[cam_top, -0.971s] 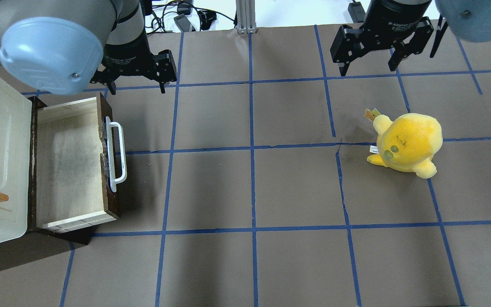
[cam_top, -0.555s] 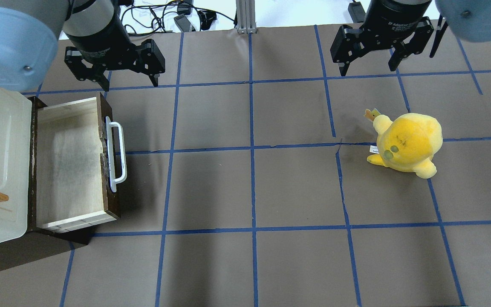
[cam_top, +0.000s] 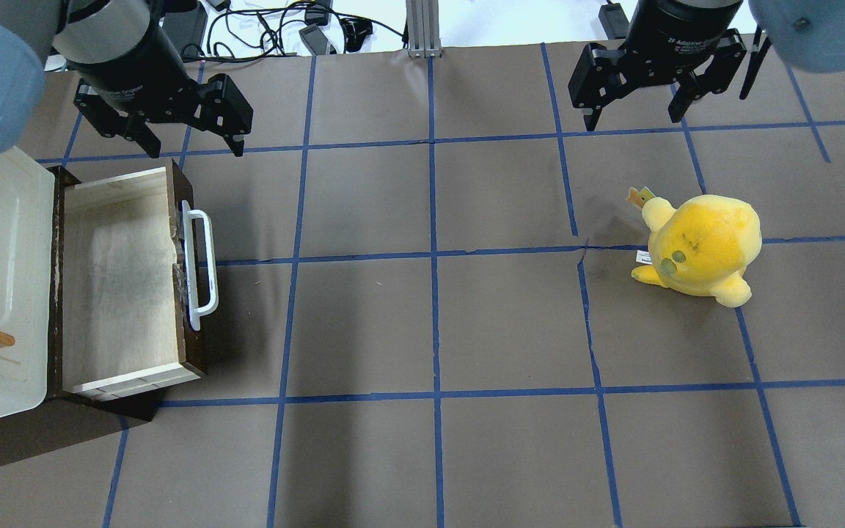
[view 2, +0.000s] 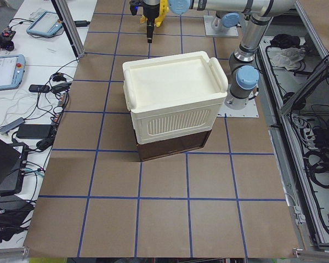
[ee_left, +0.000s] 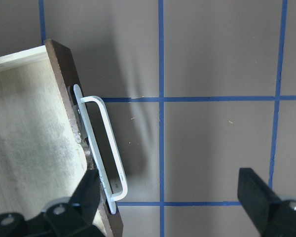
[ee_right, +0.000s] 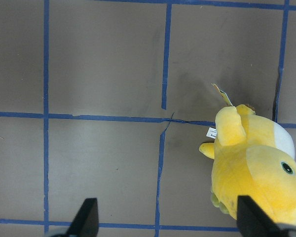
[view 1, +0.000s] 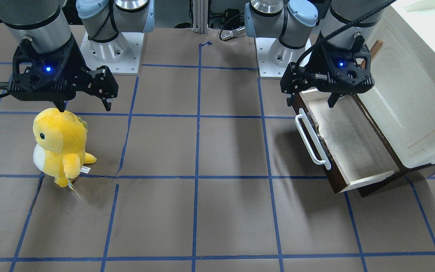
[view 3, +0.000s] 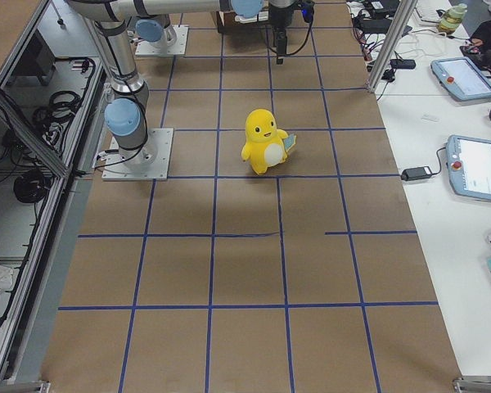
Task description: Pull drawer sideways
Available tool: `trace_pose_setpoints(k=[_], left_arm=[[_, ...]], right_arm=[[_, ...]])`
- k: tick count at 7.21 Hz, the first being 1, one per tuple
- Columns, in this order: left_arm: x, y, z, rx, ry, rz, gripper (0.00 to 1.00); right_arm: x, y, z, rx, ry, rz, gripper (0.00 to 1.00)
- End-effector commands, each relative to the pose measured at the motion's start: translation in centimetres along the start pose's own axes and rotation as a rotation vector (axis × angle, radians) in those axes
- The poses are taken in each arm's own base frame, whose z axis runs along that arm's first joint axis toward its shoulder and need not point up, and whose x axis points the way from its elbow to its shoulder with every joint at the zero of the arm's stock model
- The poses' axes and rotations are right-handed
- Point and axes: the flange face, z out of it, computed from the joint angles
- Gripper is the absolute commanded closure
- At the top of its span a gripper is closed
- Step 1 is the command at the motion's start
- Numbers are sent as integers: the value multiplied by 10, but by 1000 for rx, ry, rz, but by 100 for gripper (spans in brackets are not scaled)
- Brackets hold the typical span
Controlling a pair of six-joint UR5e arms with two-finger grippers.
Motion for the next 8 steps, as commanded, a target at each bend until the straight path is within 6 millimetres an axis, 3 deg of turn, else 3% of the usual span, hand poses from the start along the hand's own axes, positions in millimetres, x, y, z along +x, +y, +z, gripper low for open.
trace_pose_setpoints(k=[1,8], left_arm=[[-1,4,11,-25,1,6,0],[-9,8,7,-19,1,60,0]], right_arm=[[0,0,0,0,0,0,0],[0,0,0,0,0,0,0]])
